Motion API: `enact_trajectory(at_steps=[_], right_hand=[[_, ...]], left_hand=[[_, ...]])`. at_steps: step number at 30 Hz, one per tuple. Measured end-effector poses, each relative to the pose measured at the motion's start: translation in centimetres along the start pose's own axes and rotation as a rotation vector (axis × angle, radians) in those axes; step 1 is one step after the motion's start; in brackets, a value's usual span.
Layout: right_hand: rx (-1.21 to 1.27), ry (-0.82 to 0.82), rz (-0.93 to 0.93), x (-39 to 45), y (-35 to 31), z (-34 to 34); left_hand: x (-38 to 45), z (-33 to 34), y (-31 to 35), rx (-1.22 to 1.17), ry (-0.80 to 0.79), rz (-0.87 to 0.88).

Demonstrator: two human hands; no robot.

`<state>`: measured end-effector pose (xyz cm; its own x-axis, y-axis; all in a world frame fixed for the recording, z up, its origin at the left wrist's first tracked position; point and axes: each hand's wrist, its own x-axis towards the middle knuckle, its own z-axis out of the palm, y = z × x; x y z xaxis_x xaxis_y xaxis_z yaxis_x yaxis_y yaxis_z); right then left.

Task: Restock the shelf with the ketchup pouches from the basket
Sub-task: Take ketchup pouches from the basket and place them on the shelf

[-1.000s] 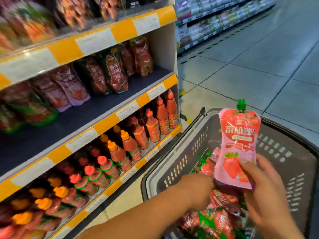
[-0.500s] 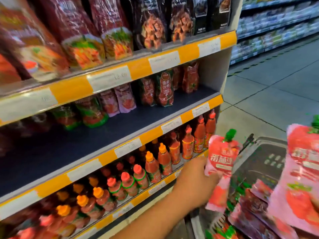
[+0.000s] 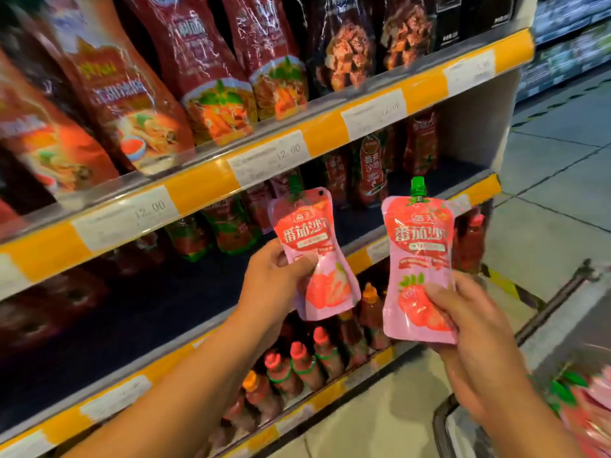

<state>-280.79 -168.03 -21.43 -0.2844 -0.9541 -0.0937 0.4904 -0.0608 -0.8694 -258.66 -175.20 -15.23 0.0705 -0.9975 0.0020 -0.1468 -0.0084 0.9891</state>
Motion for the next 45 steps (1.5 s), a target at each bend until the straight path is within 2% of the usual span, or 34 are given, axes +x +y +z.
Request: enact_trajectory(at_steps=[6,10,13,16,21,31,39,45], right_hand=[[0.034,-0.081,0.064,1.4,4.5,1.1],[0.079,-0.092,0.073,1.9,5.0,0.9],[0.088,-0.090,0.075,2.2,5.0,1.0],[0.042,-0.102,0.074,2.3,5.3,0.9],[-0.005,-0.149,0.072,1.9,5.2,0.7],[0.013,-0.142,0.049,1.5,5.0,0.6],[0.041,-0.159,0.056,1.3,5.1,0.5],[0.036,-0.157,0.058,1.3,5.3,0.4]], left_hand=[[3.5,-1.5,-0.1,-0.080,0.095,-0.006],[7.0,-1.1,-0.1,-0.181,0.202,-0.017],[9.8,-0.5,0.7,-0.056,0.209,0.047],[12.2,-0.1,1.0,0.079,0.216,0.034],[13.8,0.0,0.0,0.278,0.262,0.173],[16.5,0.6,-0.5,0.192,0.342,0.173],[18.0,0.4,-1.1,0.141,0.288,0.170],[18.1,0.5,-1.2,0.140,0.305,0.156]])
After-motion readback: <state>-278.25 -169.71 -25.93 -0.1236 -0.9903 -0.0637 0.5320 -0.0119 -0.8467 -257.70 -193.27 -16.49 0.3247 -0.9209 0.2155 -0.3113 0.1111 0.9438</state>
